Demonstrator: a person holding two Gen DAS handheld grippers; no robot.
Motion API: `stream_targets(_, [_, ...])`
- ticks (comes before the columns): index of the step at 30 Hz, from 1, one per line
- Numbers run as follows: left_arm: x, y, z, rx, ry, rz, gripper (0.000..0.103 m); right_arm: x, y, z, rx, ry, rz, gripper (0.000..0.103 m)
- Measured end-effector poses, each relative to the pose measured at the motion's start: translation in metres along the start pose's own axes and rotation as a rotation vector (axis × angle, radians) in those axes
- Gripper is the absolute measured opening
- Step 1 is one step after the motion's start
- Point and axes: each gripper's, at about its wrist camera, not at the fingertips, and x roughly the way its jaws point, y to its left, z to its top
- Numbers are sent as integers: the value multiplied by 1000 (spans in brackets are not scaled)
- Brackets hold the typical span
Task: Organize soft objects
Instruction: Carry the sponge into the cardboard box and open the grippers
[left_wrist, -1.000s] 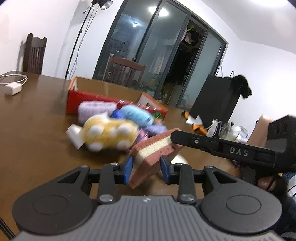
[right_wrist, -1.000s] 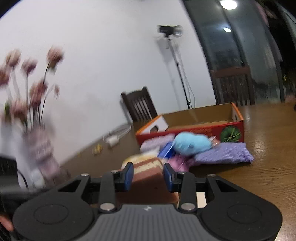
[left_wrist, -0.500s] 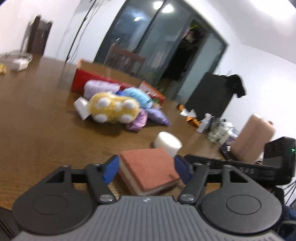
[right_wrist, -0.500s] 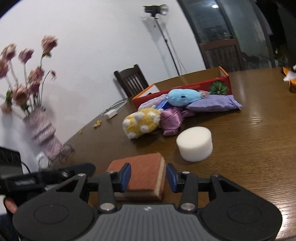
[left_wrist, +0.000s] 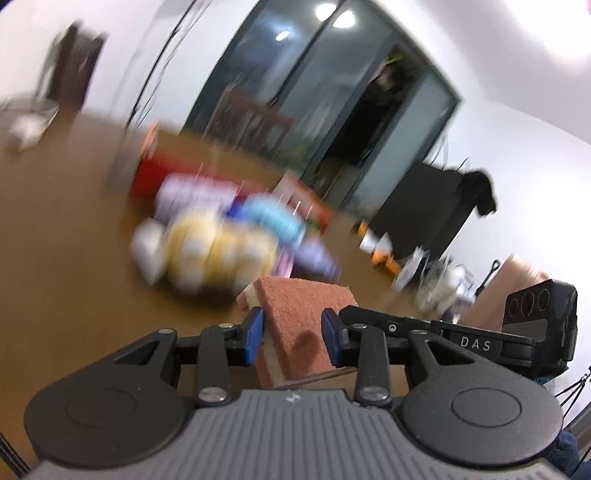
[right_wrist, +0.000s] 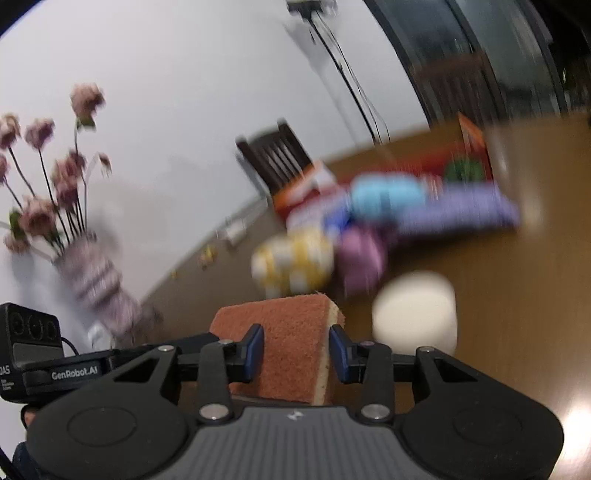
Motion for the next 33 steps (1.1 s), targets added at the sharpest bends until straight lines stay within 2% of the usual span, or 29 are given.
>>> stream_targets(3, [37, -2, 67, 43, -41, -49, 34, 9, -8, 62, -35, -84, -19, 38])
stream_targets(5, [82, 1, 116, 52, -35, -70, 35, 25, -23, 107, -40, -131, -45, 38])
stream_targets(8, [165, 18, 179, 16, 56, -82, 35, 68, -63, 184, -9, -142, -118, 38])
stream_targets(11, [255, 43, 227, -56, 146, -45, 35, 125, -115, 247, 68, -90, -194, 38])
stream_targets(14, [327, 64, 245, -82, 241, 25, 35, 184, -162, 283, 118, -16, -277, 38])
stream_targets(16, [366, 78, 246, -102, 302, 70, 35, 218, -185, 292, 135, 33, -329, 38])
stream_targets(18, [389, 87, 244, -111, 333, 94, 37, 241, -196, 292, 118, 65, -375, 38])
stream_targets(20, [403, 94, 243, -147, 346, 85, 39, 257, -200, 293, 75, 80, -423, 40])
stream_targets(22, [406, 95, 247, -127, 337, 79, 41, 265, -202, 293, 38, 74, -466, 40])
stream_targets(24, [402, 93, 251, -104, 313, 98, 52, 267, -202, 293, 20, 66, -474, 39])
stream_targets(25, [399, 92, 253, -98, 308, 103, 54, 267, -202, 293, 25, 63, -469, 41])
stream_targets(28, [377, 88, 259, -71, 280, 130, 55, 256, -194, 297, 17, 32, -458, 50])
stream_targets(30, [354, 82, 266, -34, 247, 154, 68, 242, -184, 298, -3, 19, -453, 54])
stream_targets(33, [311, 68, 270, 45, 190, 215, 71, 212, -162, 303, -51, 2, -444, 58])
